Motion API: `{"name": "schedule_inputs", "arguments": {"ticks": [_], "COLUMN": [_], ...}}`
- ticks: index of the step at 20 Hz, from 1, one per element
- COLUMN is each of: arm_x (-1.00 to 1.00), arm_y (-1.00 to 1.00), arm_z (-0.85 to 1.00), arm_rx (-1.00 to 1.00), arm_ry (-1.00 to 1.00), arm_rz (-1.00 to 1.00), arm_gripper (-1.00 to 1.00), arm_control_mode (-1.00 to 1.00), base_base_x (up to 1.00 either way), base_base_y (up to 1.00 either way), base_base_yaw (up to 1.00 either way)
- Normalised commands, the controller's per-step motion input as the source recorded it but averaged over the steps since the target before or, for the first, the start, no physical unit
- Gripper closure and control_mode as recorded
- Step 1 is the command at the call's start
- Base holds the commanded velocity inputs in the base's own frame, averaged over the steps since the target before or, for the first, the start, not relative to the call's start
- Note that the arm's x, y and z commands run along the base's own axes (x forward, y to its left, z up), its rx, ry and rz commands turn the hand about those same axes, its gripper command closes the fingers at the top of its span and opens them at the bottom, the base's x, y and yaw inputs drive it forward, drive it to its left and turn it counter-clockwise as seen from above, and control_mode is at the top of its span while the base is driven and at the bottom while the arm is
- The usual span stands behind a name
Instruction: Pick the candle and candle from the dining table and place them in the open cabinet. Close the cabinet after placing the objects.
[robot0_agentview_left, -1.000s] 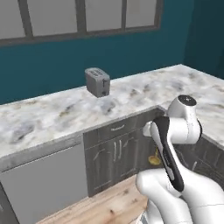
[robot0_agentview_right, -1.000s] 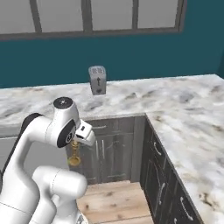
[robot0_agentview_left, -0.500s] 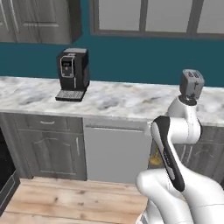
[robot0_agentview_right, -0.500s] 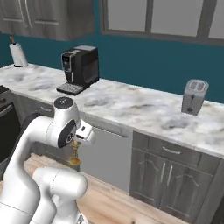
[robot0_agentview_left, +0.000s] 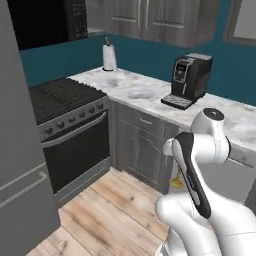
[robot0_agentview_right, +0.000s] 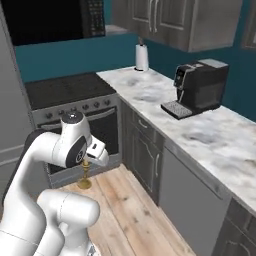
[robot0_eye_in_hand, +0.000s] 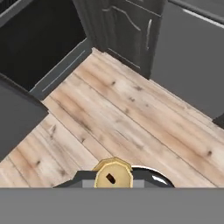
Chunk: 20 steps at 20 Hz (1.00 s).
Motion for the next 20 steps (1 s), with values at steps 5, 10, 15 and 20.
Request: {"name": "schedule_inputs", "arguments": {"ticks": [5, 10, 15, 20], "arm_x": [0.00, 0.00, 0.00, 0.00], "arm_y": [0.00, 0.00, 0.00, 0.00], "arm_z": [0.00, 0.00, 0.00, 0.00], "arm_rx": [0.00, 0.00, 0.00, 0.00], "arm_ry": [0.00, 0.00, 0.00, 0.00], "arm_rz": [0.00, 0.00, 0.00, 0.00], "arm_gripper": [1.00, 1.00, 1.00, 1.00], "arm_control_mode": [1.00, 1.00, 1.00, 1.00], "base_base_x": [0.13, 0.06, 0.04, 0.09], "base_base_y": [-0.06, 0.00, 0.00, 0.00], "base_base_yaw": [0.82, 0.88, 0.87, 0.84]}}
